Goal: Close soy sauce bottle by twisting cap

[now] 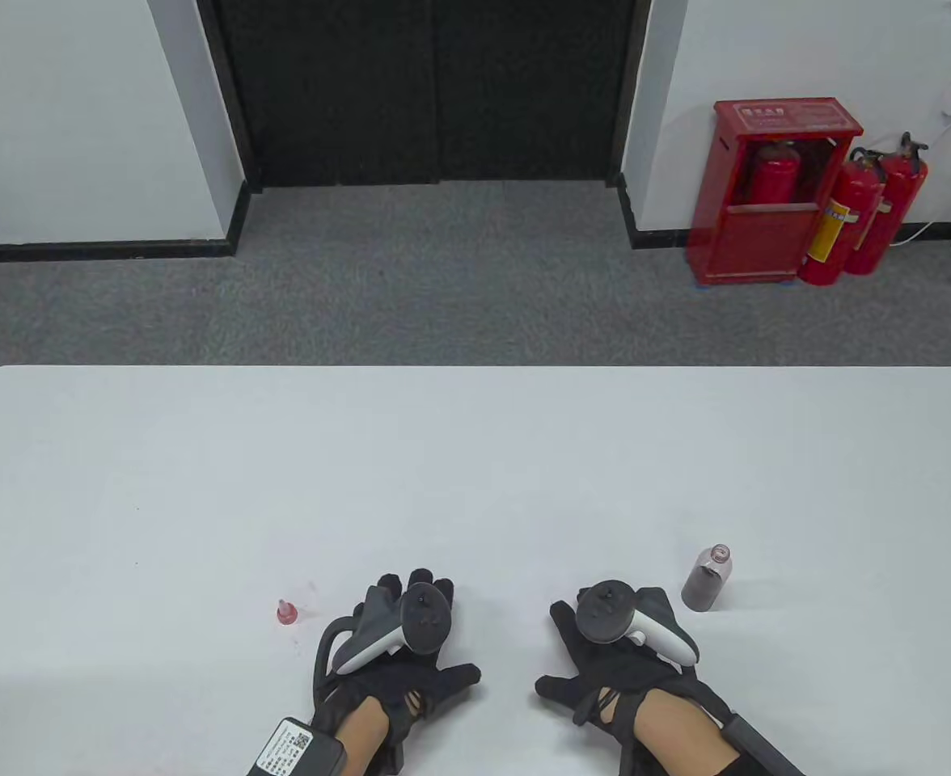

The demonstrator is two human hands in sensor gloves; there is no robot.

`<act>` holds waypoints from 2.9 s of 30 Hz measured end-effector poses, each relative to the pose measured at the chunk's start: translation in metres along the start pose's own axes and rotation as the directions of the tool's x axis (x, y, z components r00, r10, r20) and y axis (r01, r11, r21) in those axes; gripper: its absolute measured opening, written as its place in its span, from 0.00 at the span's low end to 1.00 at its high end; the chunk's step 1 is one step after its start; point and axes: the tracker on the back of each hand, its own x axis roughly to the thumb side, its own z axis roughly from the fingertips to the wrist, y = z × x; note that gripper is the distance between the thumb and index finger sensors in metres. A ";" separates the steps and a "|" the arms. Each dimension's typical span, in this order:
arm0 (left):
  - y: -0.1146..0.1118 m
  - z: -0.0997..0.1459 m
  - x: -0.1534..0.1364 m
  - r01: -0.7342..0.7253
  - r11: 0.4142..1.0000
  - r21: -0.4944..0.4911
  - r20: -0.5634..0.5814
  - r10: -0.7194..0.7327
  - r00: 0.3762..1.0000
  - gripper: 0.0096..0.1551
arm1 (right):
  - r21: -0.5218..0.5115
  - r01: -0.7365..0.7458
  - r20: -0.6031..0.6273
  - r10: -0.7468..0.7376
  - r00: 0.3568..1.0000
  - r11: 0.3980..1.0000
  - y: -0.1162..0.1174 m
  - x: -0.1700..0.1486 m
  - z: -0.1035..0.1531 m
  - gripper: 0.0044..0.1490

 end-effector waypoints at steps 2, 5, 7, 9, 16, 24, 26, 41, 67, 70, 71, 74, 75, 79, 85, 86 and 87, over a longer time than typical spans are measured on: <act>-0.002 -0.001 -0.001 -0.001 1.000 -0.018 0.001 0.001 1.000 0.66 | -0.005 -0.001 0.005 0.001 1.000 1.000 0.000 0.001 0.000 0.61; -0.002 -0.001 0.000 0.002 1.000 -0.021 0.004 -0.002 1.000 0.66 | 0.001 -0.014 0.009 0.014 1.000 1.000 0.001 0.002 0.000 0.61; -0.002 0.000 0.001 0.004 1.000 -0.025 0.011 -0.003 1.000 0.66 | -0.003 -0.013 0.014 0.013 1.000 1.000 0.001 0.002 0.001 0.61; -0.003 -0.001 0.001 0.001 1.000 -0.027 0.016 -0.001 1.000 0.65 | -0.007 -0.006 0.019 0.006 1.000 1.000 0.001 0.002 0.000 0.61; -0.005 -0.004 -0.001 -0.003 0.999 -0.043 0.005 0.003 1.000 0.66 | -0.034 -0.020 0.034 0.021 0.999 0.999 0.001 0.004 -0.001 0.61; -0.008 -0.003 0.006 0.002 0.999 -0.051 0.027 0.000 1.000 0.66 | -0.077 -0.038 0.082 0.045 0.996 0.996 0.002 0.012 0.004 0.61; -0.007 -0.002 0.008 0.002 0.999 -0.047 0.033 0.000 0.999 0.66 | -0.105 -0.043 0.109 0.055 0.992 0.994 0.000 0.015 0.008 0.61; -0.002 0.001 0.007 -0.004 1.000 -0.024 0.018 0.004 1.000 0.66 | -0.410 0.067 0.296 0.064 0.953 0.910 -0.029 0.030 0.055 0.62; 0.001 0.004 -0.003 -0.041 0.999 0.009 -0.001 0.041 0.999 0.66 | -0.656 0.555 0.208 -0.584 0.784 0.511 -0.086 -0.091 0.070 0.80; 0.001 0.004 -0.003 -0.045 0.999 0.006 0.004 0.045 0.999 0.66 | -0.634 0.606 0.200 -0.656 0.728 0.480 -0.084 -0.103 0.064 0.80; 0.001 0.005 -0.003 -0.045 0.999 0.006 0.007 0.044 0.999 0.66 | -0.619 0.622 0.199 -0.670 0.715 0.479 -0.083 -0.107 0.062 0.80; 0.001 0.004 -0.002 -0.043 0.999 0.003 0.010 0.043 0.999 0.66 | -0.609 0.658 0.192 -0.722 0.665 0.444 -0.079 -0.121 0.051 0.78; 0.000 0.004 -0.002 -0.044 0.999 0.002 0.012 0.043 0.999 0.66 | -0.607 0.669 0.190 -0.739 0.646 0.429 -0.077 -0.126 0.046 0.76; 0.000 0.005 -0.002 -0.043 0.999 -0.004 0.017 0.043 0.999 0.66 | -0.607 0.735 0.282 -0.783 0.555 0.302 -0.075 -0.142 0.033 0.68; 0.000 0.006 -0.002 -0.044 0.999 -0.005 0.017 0.044 0.999 0.66 | -0.616 0.742 0.275 -0.811 0.517 0.264 -0.071 -0.158 0.026 0.57; 0.000 0.006 -0.001 -0.045 0.999 -0.007 0.017 0.045 0.999 0.66 | -0.618 0.739 0.276 -0.806 0.523 0.268 -0.071 -0.158 0.025 0.51; 0.000 0.006 -0.002 -0.045 0.999 -0.007 0.017 0.045 0.999 0.66 | -0.611 0.740 0.271 -0.804 0.529 0.280 -0.072 -0.158 0.025 0.48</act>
